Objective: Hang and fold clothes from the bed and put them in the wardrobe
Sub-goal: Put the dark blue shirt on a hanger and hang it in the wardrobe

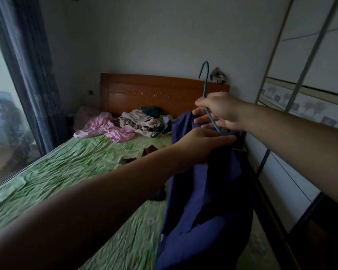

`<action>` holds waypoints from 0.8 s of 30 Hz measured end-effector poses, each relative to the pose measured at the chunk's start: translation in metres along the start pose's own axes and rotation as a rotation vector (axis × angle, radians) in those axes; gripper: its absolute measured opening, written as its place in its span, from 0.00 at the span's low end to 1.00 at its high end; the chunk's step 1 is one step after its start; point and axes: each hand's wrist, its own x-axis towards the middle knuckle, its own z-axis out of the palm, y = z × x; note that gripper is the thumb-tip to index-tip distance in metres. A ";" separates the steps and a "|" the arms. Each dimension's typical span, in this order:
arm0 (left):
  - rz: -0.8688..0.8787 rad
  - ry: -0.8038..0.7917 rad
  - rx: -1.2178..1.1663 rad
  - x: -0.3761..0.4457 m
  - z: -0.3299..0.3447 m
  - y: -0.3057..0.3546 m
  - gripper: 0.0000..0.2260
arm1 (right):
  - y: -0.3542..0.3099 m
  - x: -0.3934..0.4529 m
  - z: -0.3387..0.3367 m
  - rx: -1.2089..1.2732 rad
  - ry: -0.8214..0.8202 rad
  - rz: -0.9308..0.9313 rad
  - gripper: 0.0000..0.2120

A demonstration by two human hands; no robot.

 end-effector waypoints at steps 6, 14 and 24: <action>0.088 0.096 0.096 0.044 0.030 -0.009 0.11 | 0.051 -0.078 -0.049 -0.726 0.492 -0.400 0.15; 0.215 0.057 0.162 0.075 0.121 0.014 0.19 | 0.101 -0.146 -0.097 -0.688 0.454 -0.033 0.10; 0.191 -0.034 -0.101 0.037 0.219 0.055 0.15 | 0.101 -0.243 -0.181 -0.559 0.740 -0.068 0.20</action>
